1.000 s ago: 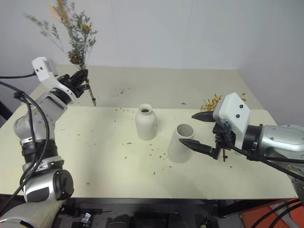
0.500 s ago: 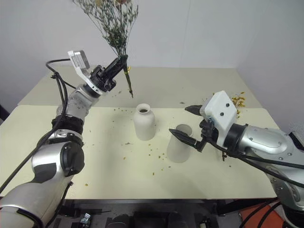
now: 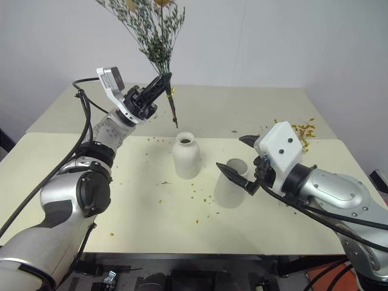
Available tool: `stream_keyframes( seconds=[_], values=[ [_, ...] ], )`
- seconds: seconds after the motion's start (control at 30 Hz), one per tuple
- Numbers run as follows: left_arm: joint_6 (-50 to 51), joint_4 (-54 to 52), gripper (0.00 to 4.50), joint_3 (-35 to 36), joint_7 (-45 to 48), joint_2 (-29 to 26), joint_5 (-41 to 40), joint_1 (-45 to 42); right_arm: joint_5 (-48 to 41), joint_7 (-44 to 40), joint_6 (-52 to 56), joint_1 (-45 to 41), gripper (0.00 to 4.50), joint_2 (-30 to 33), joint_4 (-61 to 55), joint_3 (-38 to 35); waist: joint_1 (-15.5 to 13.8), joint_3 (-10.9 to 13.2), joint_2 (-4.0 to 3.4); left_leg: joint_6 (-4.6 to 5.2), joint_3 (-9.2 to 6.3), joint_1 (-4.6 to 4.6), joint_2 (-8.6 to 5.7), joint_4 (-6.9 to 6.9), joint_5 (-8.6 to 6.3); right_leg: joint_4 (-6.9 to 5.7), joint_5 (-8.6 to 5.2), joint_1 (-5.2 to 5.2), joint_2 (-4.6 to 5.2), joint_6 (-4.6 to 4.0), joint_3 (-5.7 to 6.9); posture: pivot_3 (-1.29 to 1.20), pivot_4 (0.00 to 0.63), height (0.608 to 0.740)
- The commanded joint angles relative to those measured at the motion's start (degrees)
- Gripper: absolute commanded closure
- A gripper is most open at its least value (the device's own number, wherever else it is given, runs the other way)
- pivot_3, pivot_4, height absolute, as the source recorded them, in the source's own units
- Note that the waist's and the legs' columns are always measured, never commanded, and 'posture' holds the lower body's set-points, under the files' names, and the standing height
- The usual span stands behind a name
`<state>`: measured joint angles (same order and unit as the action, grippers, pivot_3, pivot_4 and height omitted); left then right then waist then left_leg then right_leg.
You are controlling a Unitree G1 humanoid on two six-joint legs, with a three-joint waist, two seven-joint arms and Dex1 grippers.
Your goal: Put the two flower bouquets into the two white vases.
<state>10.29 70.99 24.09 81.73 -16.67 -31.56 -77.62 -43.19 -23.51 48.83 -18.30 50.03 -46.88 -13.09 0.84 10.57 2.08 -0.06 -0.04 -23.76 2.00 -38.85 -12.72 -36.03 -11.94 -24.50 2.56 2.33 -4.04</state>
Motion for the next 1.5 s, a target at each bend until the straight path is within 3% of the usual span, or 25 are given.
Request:
stream_keyframes(
  seconds=[0.03, 1.5],
  values=[
    [-2.2, 0.3, 4.47, 0.4, 0.5, 0.9, 0.8, -1.4, -0.4, -0.1, -0.1, -0.4, 0.0, 0.8, -1.7, -2.2, 0.0, 0.0, 0.0, 0.0, 0.0, 0.0, 0.0, 0.0, 0.0, 0.0, 0.0, 0.0, 0.0, 0.0, 0.0, 0.0, 0.15, 0.74],
    [-17.6, 2.2, 4.47, -3.5, -3.7, 5.4, 12.8, 6.1, -1.2, 0.6, 1.4, -1.3, 0.0, 2.7, -1.7, -2.4, 0.0, 0.0, 0.0, 0.0, -0.01, 0.01, 0.0, -0.01, 0.0, -0.02, 0.02, 0.01, 0.0, -0.02, -0.01, 0.0, 0.15, 0.74]
  ],
)
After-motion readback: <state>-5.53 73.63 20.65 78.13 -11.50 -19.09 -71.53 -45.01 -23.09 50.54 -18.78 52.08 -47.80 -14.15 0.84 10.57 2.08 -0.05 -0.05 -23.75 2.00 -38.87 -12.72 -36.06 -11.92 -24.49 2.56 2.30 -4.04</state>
